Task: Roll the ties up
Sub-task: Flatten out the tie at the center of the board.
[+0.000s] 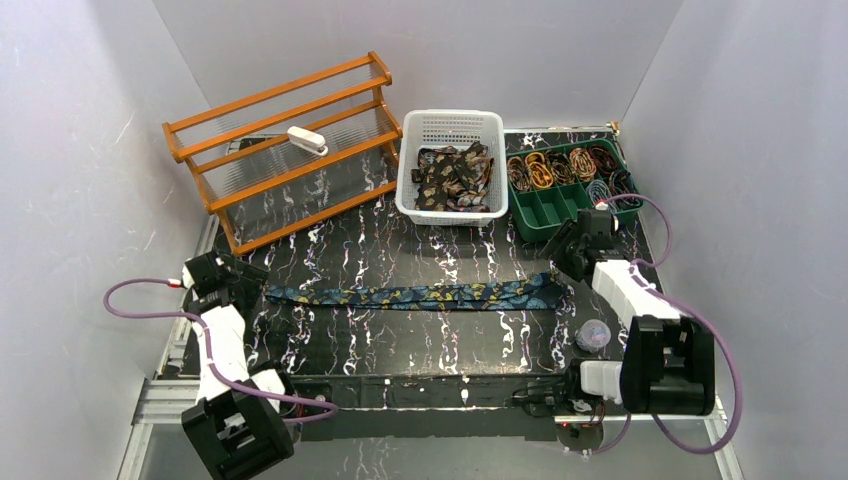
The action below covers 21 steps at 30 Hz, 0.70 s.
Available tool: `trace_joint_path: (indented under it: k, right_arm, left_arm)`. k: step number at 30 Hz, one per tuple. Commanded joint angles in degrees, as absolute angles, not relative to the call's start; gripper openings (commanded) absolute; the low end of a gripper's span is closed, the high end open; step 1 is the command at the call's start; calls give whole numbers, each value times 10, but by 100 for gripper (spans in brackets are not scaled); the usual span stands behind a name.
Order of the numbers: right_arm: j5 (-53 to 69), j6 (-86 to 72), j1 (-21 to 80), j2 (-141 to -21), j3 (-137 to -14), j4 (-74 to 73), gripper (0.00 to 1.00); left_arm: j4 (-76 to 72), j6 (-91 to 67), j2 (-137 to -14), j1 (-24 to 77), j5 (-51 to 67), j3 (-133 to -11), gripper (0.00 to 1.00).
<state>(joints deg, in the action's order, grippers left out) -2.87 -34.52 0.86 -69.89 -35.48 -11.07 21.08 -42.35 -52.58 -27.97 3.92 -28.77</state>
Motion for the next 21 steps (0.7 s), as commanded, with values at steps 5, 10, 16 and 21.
trace_joint_path:
  k: [5,10,16,21]
  right_arm:
    - [-40,-314,6,-777,-398,-132,65]
    - [-46,-313,6,-782,-378,-124,55]
    - [-34,-305,6,-788,-377,-126,36]
    - [-29,-297,6,-749,-363,-124,2]
  left_arm:
    - [240,-400,-483,-283,92,-302,75]
    - [220,-408,-464,-282,159,-290,79]
    - [191,-409,-448,-282,231,-265,82]
    - [151,-430,-431,-273,288,-233,82]
